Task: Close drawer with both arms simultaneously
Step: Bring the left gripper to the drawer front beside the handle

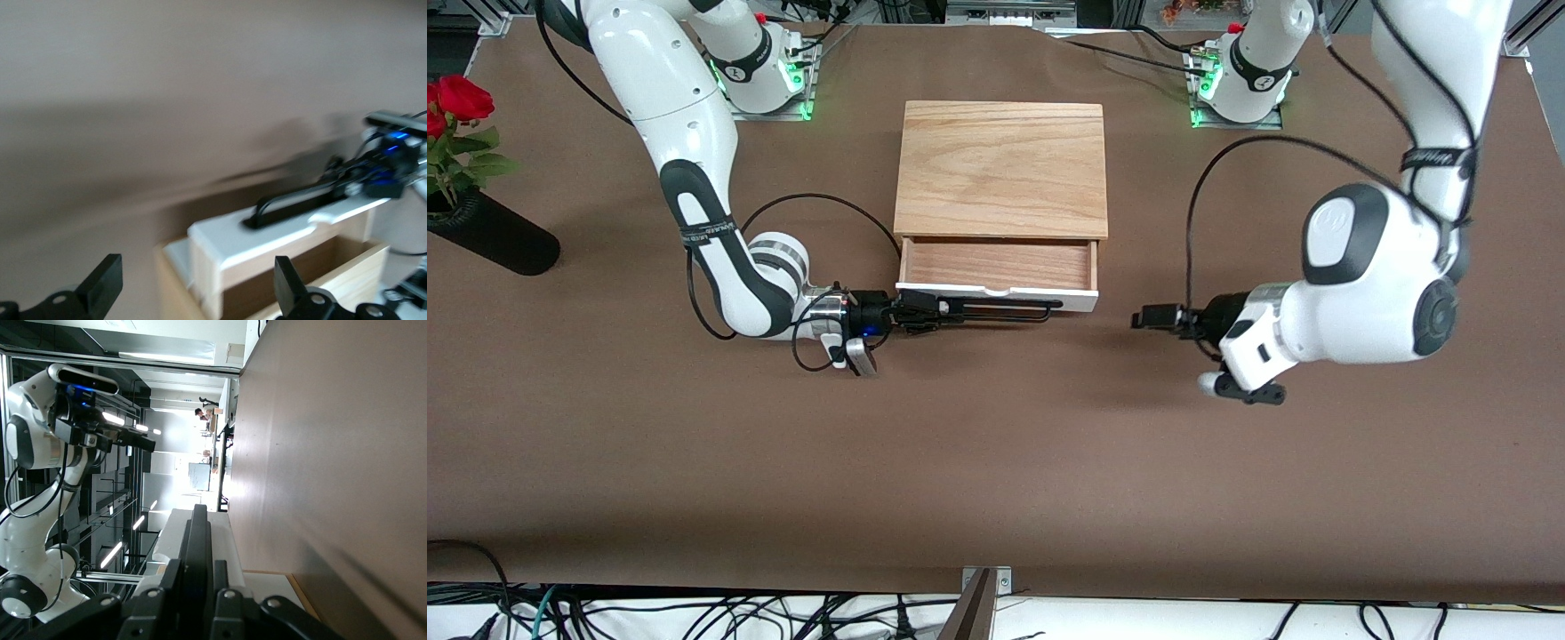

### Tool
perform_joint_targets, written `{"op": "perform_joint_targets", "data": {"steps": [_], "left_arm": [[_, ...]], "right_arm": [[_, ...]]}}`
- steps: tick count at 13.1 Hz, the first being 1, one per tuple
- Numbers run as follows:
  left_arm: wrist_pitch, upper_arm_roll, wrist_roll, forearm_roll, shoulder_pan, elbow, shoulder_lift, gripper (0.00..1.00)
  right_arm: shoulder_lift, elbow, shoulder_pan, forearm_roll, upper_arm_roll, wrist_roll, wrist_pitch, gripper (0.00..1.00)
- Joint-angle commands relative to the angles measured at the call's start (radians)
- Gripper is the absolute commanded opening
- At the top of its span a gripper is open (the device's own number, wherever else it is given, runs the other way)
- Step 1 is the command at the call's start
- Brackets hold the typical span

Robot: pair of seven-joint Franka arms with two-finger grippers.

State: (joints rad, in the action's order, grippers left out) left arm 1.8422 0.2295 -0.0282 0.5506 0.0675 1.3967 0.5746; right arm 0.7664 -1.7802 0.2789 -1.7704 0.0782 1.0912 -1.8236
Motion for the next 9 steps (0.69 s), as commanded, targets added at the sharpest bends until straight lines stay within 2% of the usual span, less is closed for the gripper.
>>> {"op": "perform_joint_targets", "data": {"steps": [1, 3, 6, 9], "left_arm": [[0.063, 0.001, 0.138, 0.218, 0.037, -0.048, 0.094, 1.0], [0.066, 0.001, 0.27, 0.354, 0.044, -0.036, 0.131, 1.0], [0.068, 0.001, 0.496, 0.535, 0.055, 0.054, 0.165, 1.0], [0.068, 0.001, 0.557, 0.688, 0.055, 0.091, 0.198, 1.0]], "right_arm": [[0.007, 0.013, 0.005, -0.021, 0.006, 0.012, -0.008, 0.24], [0.007, 0.013, 0.005, -0.021, 0.006, 0.015, -0.008, 0.21], [0.008, 0.012, 0.005, -0.031, 0.006, 0.022, -0.008, 0.21], [0.008, 0.012, 0.005, -0.032, 0.006, 0.022, -0.008, 0.21]]}}
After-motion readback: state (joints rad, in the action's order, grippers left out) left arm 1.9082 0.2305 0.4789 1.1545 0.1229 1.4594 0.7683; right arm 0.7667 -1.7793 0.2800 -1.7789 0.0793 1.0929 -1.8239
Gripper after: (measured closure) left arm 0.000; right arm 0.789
